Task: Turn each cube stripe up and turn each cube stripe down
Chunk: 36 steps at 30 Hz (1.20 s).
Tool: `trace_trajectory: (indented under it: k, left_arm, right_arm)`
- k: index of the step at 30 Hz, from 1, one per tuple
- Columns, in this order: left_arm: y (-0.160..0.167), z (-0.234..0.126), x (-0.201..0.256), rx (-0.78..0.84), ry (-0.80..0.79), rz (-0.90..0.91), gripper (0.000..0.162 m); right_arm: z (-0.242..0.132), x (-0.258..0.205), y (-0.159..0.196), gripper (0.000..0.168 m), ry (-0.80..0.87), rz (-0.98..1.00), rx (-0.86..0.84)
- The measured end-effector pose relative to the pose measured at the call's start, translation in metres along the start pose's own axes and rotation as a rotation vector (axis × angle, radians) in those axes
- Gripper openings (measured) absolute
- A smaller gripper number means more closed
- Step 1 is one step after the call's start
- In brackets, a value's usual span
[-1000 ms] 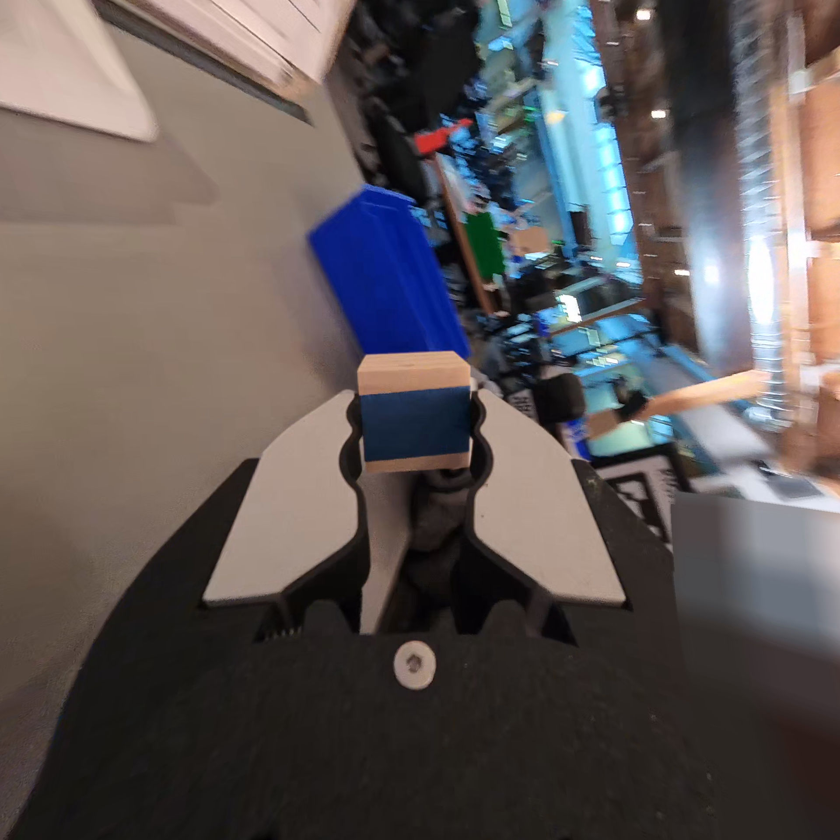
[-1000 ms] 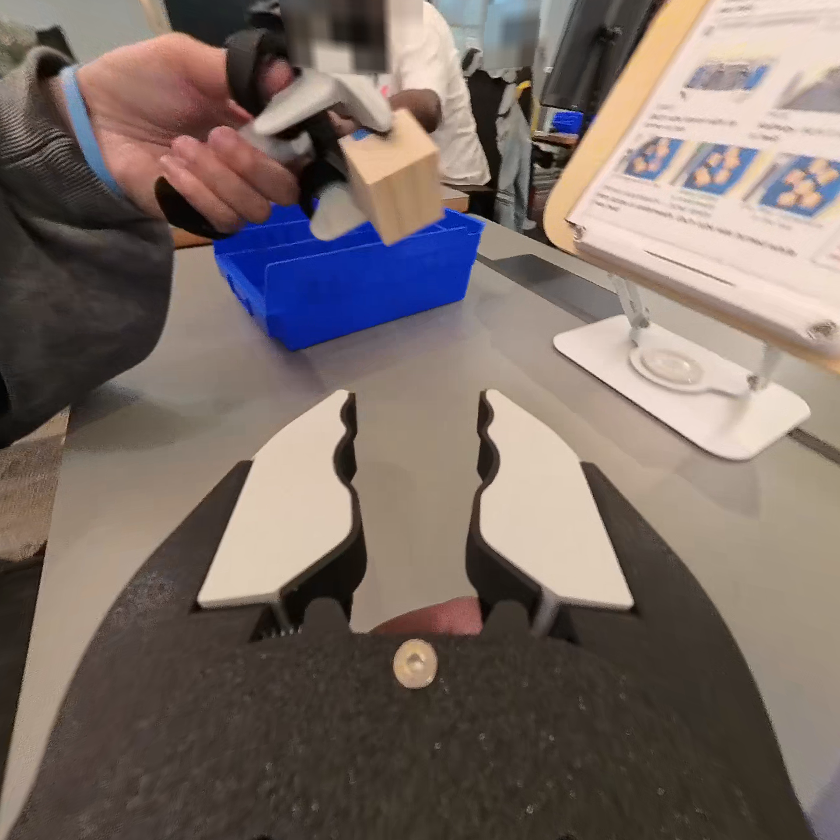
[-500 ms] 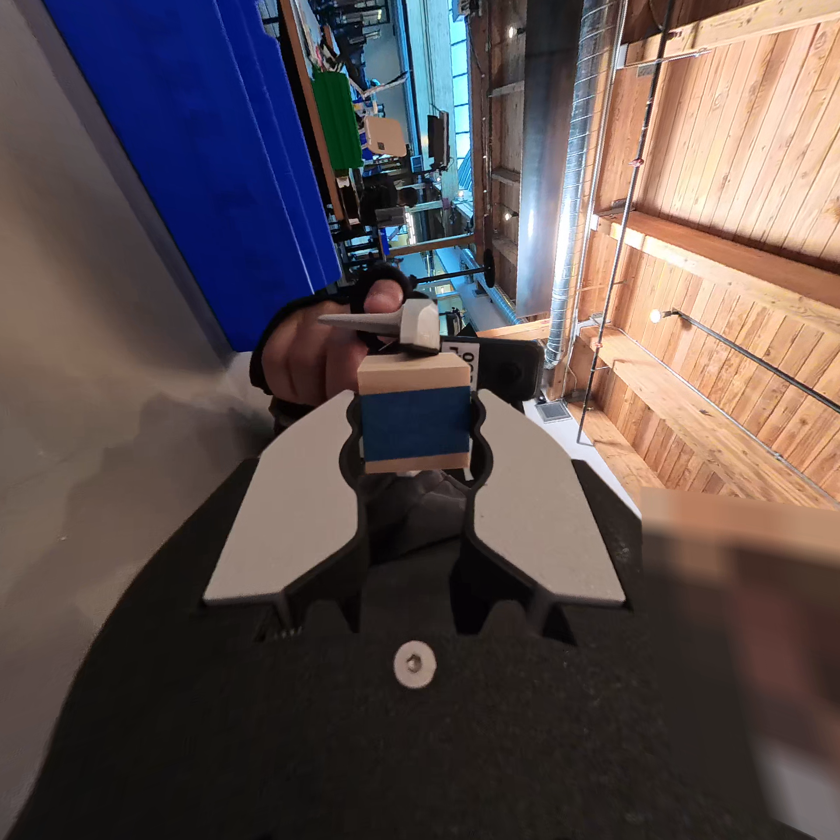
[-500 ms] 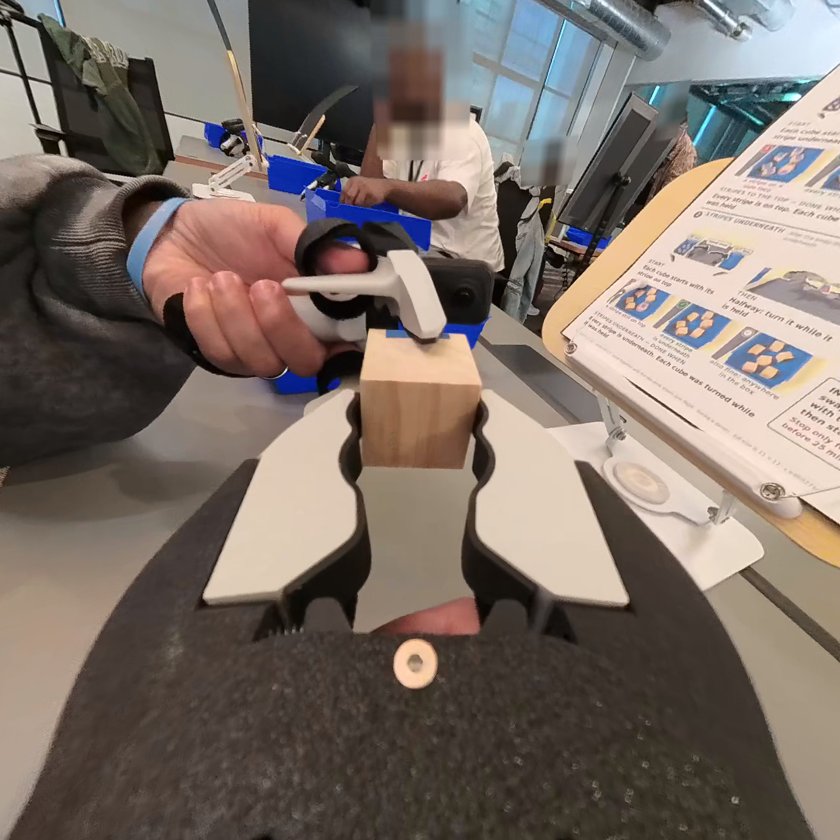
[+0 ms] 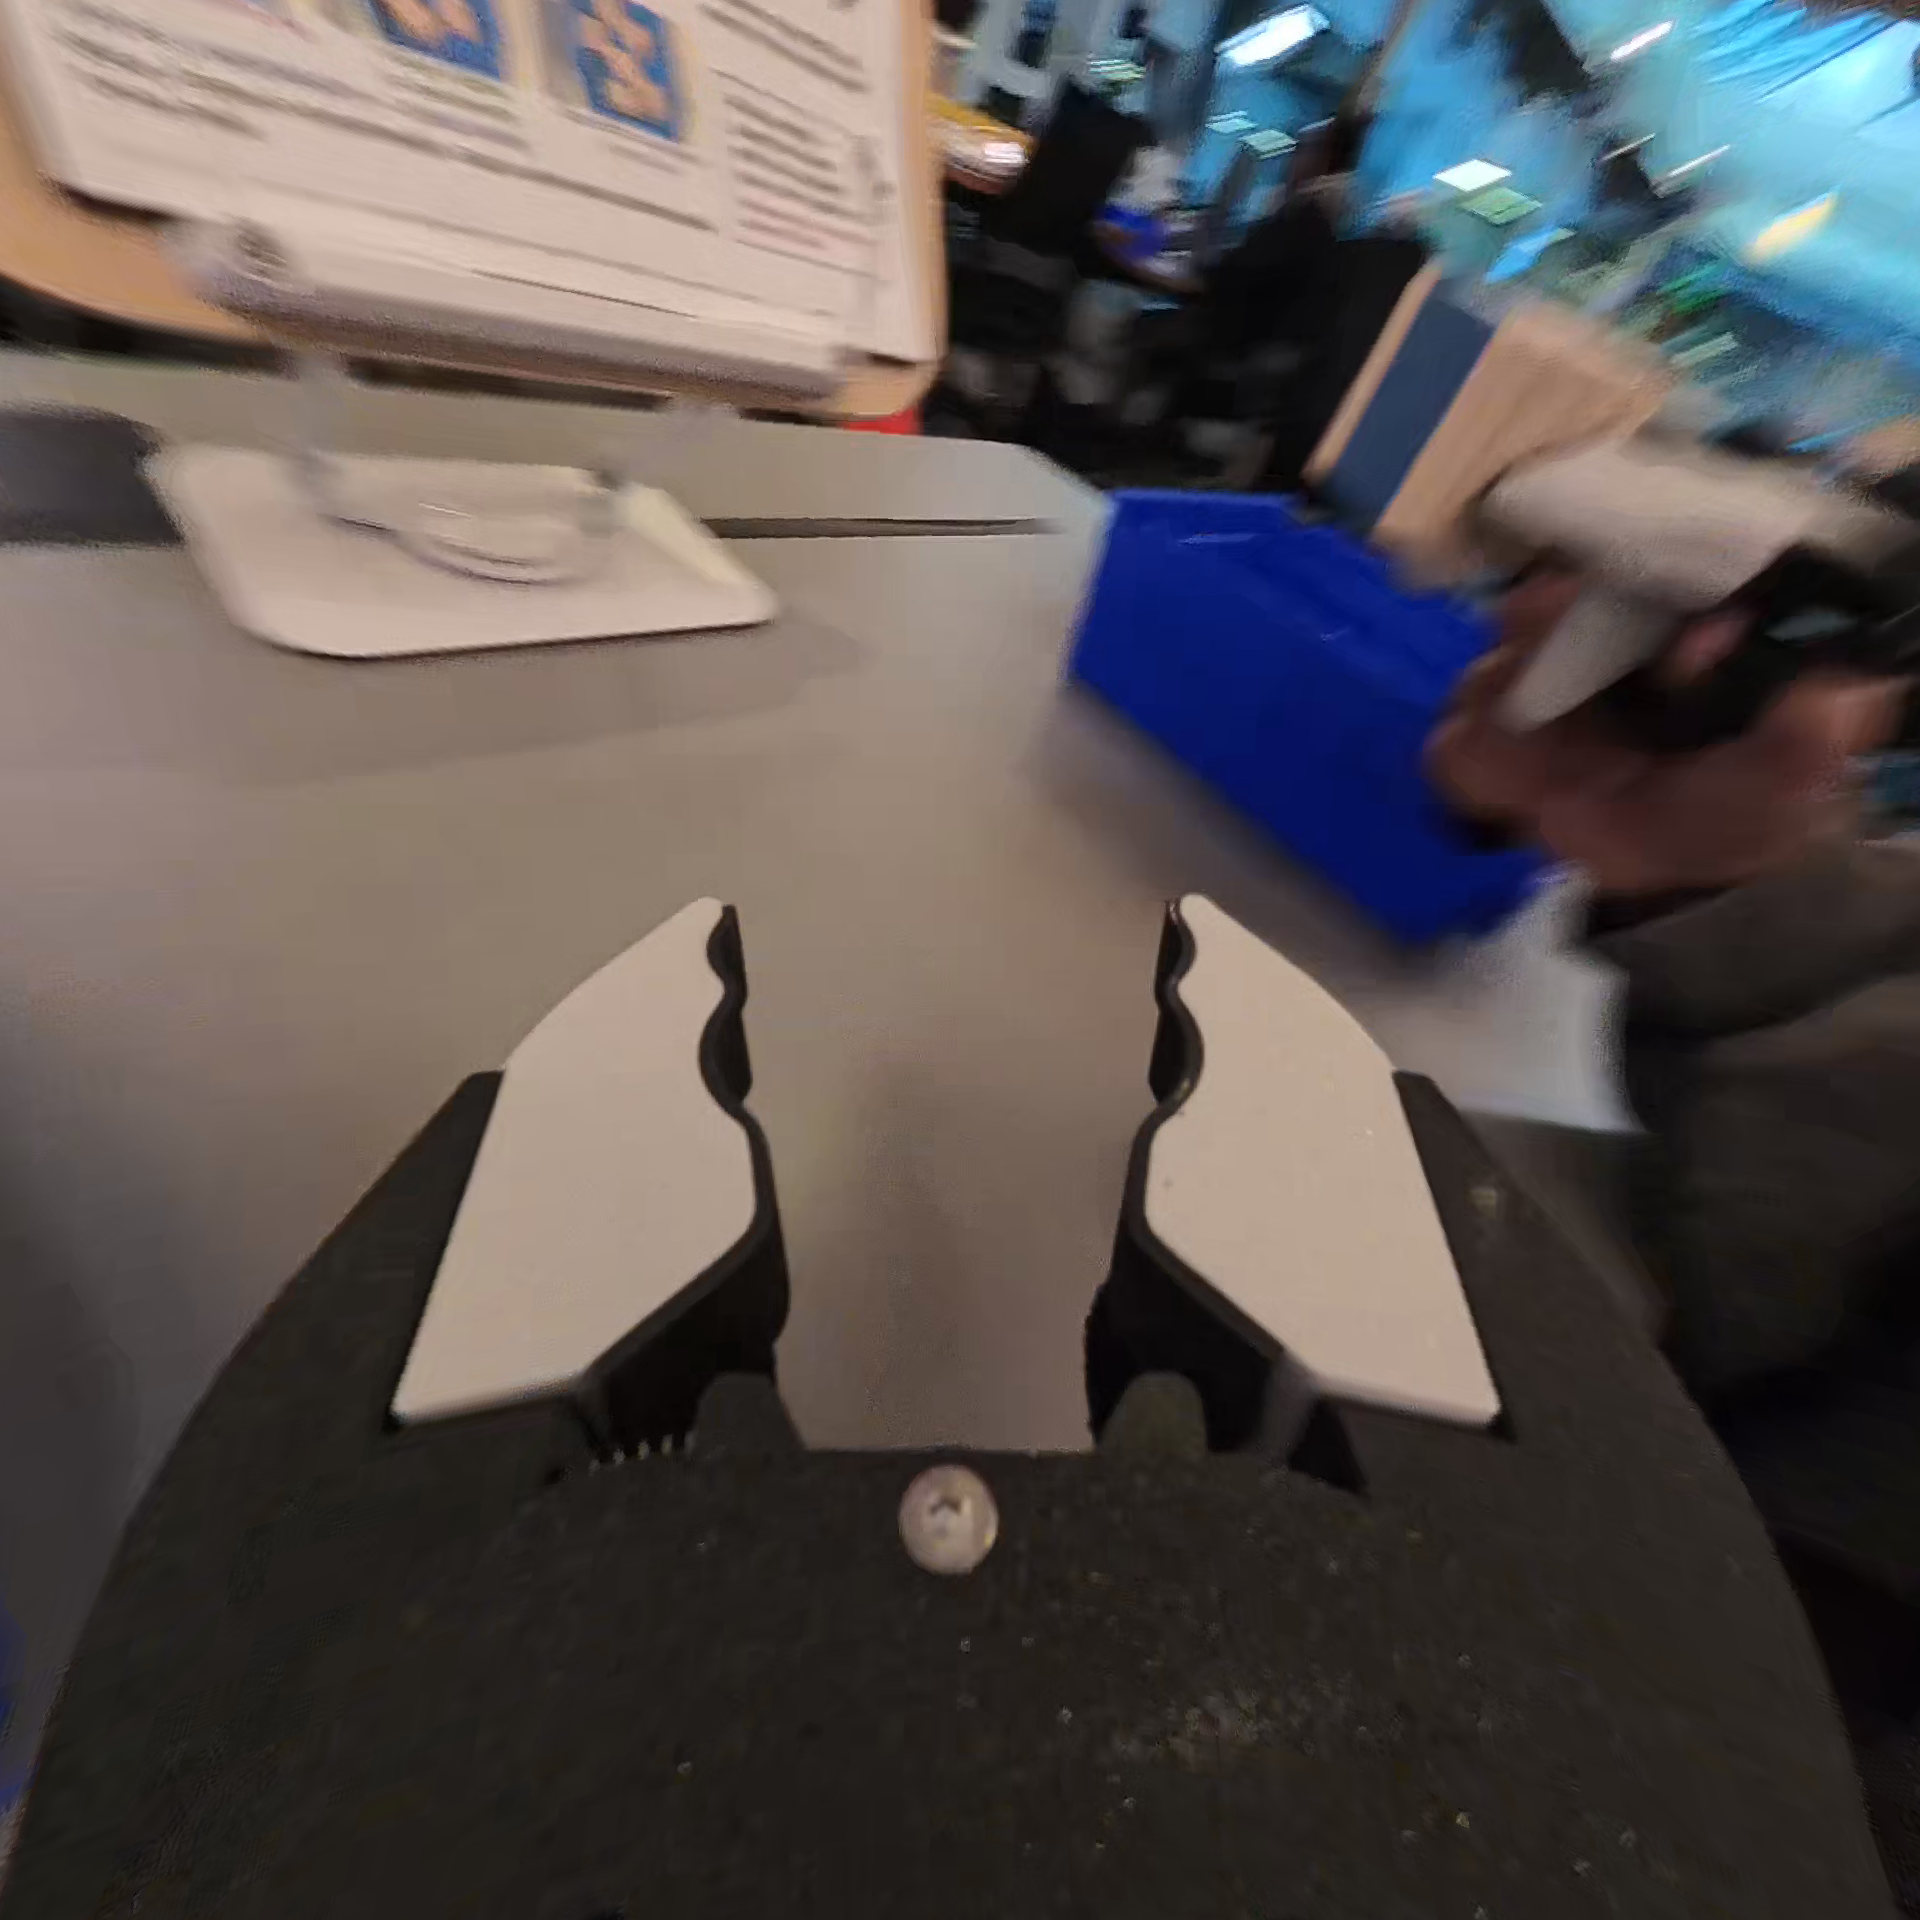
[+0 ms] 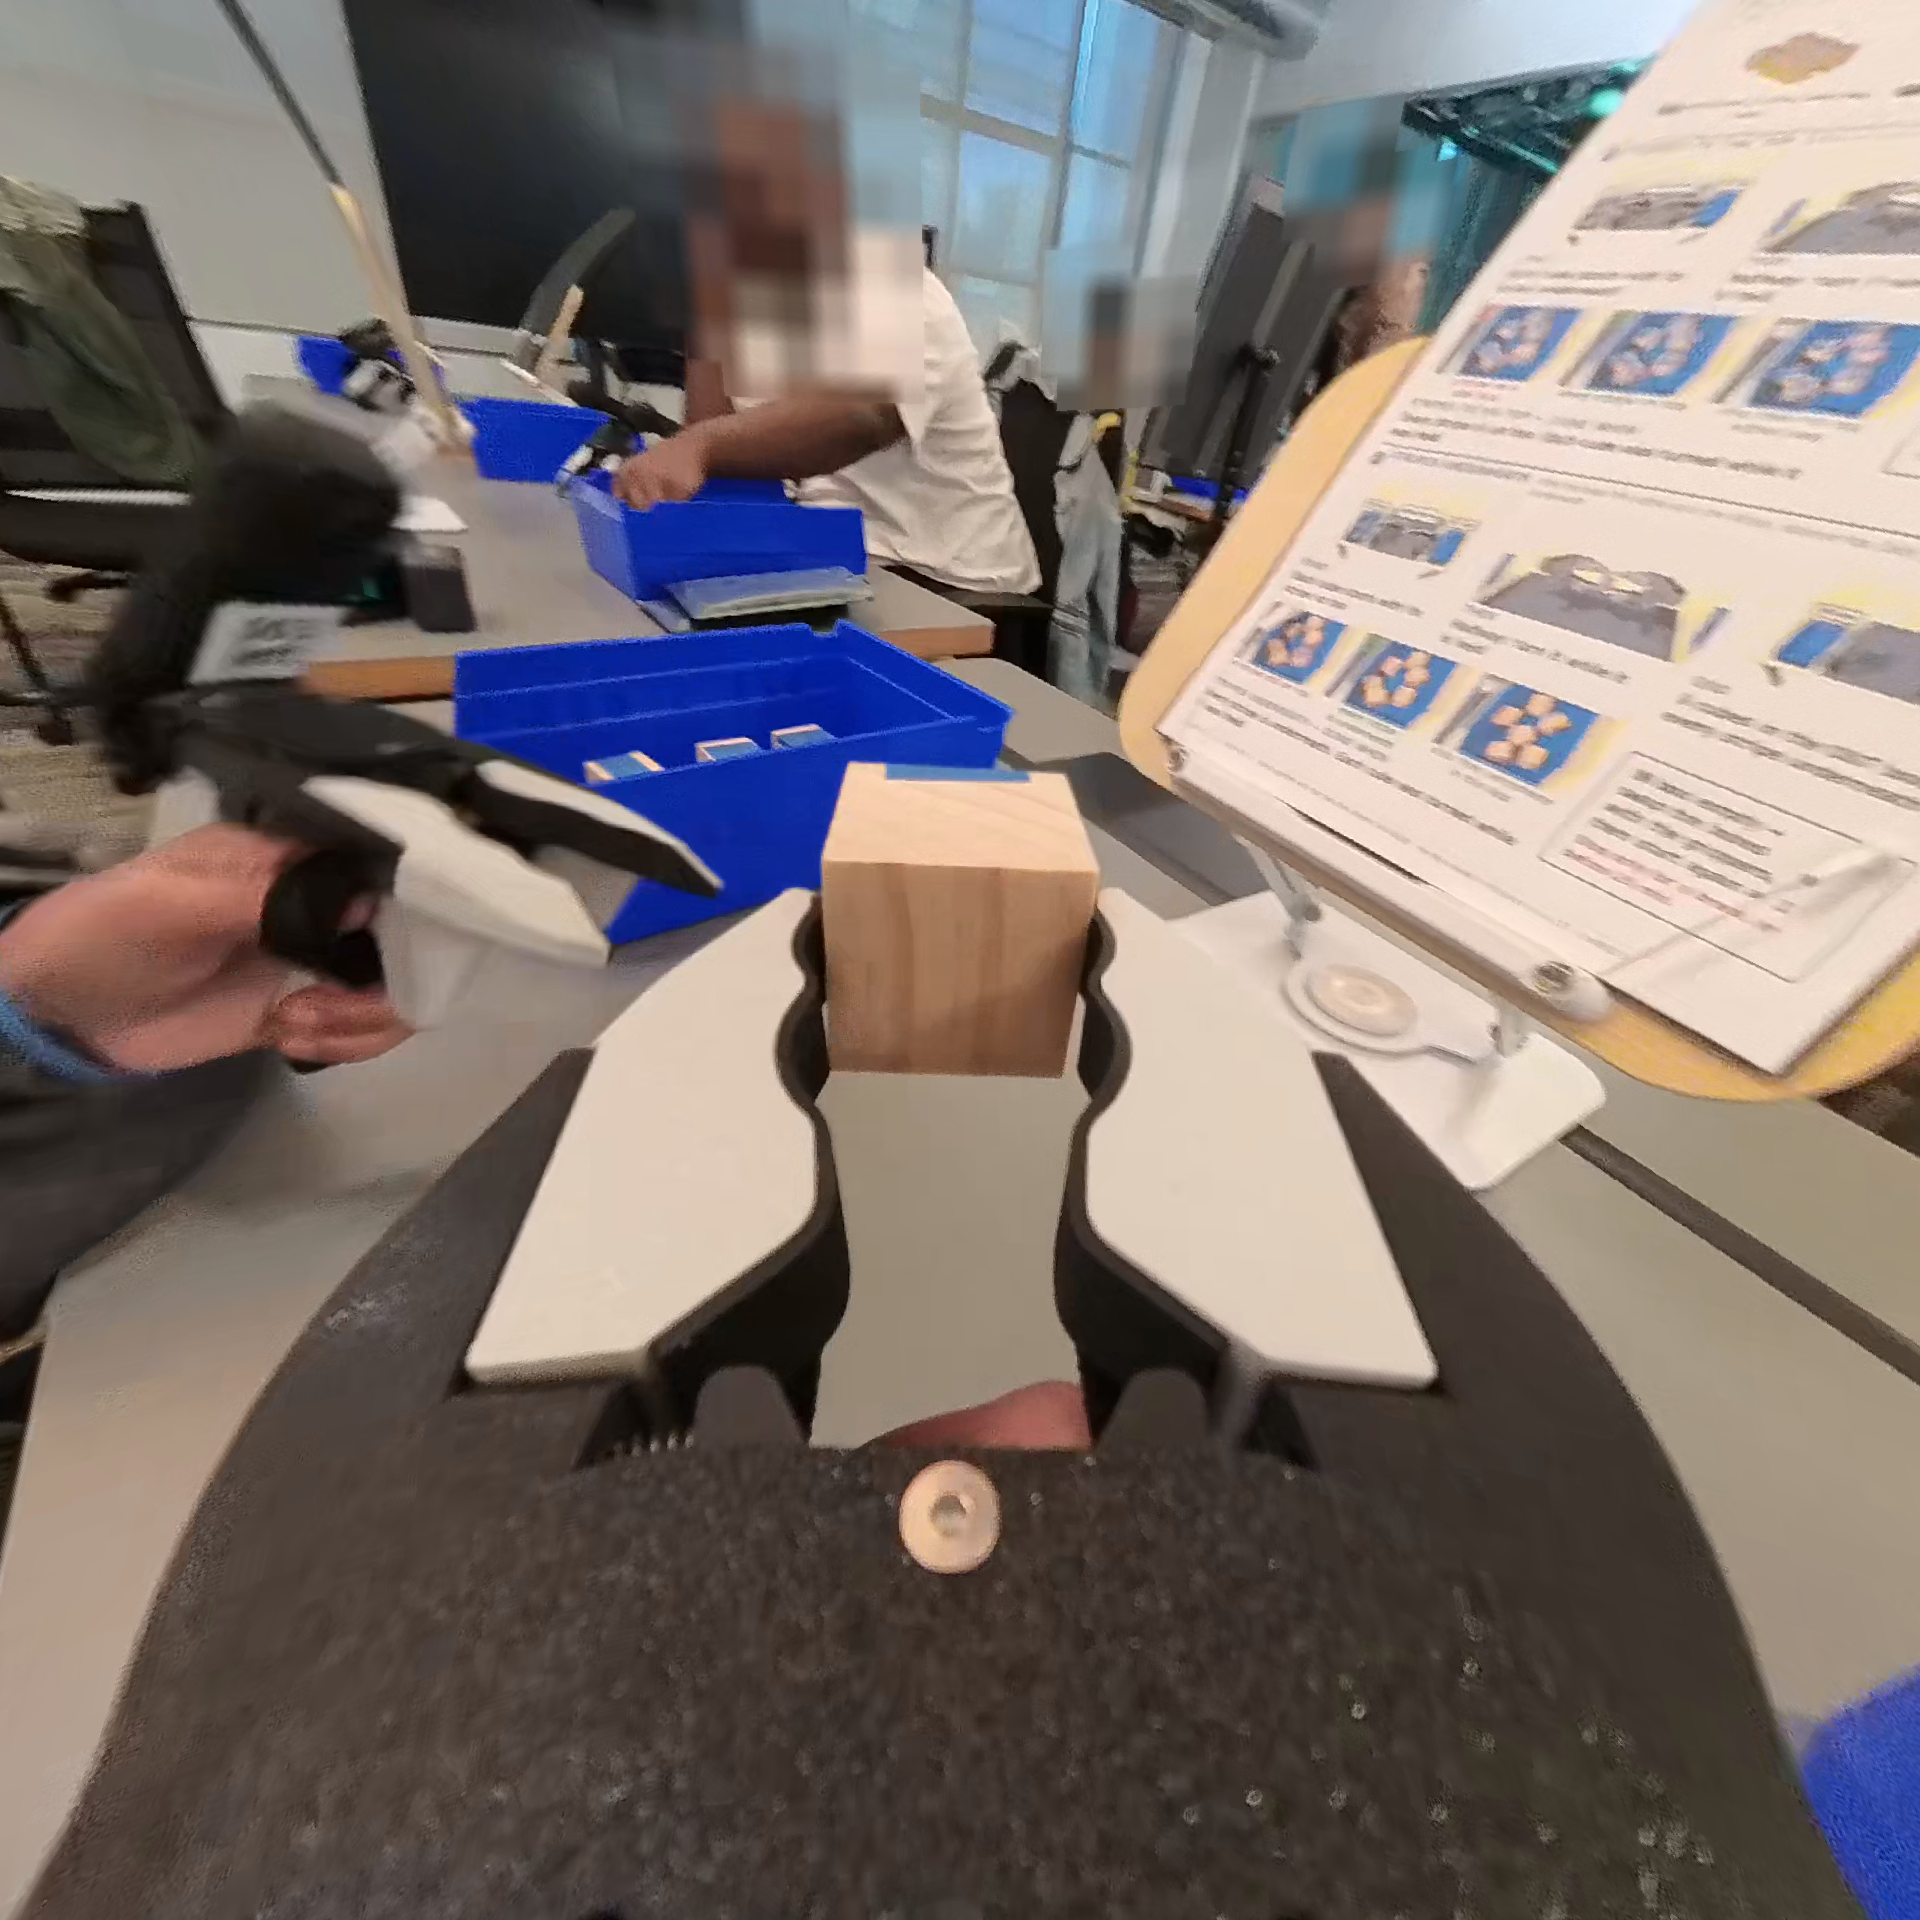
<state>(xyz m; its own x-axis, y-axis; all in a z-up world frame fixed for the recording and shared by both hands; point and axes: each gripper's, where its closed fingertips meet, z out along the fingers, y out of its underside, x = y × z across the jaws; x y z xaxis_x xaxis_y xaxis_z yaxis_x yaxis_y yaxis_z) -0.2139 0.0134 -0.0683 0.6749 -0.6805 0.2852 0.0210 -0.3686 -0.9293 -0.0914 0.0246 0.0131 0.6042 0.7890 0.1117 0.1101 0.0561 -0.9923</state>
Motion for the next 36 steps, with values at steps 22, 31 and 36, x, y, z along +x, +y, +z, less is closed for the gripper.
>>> trace_trajectory:
  k: [22,31,36]
  left_arm:
    - [0.009,-0.026,0.041,0.012,-0.101,0.259,0.063]
    - [0.026,-0.023,0.039,-0.045,-0.080,0.239,0.064]
    - [0.030,-0.022,0.039,-0.059,-0.076,0.236,0.066]
  right_arm:
    - [-0.184,0.262,0.179,0.046,0.773,0.724,-1.218]
    - [-0.188,0.265,0.232,0.046,0.797,0.779,-1.384]
    - [-0.190,0.268,0.232,0.046,0.766,0.766,-1.388]
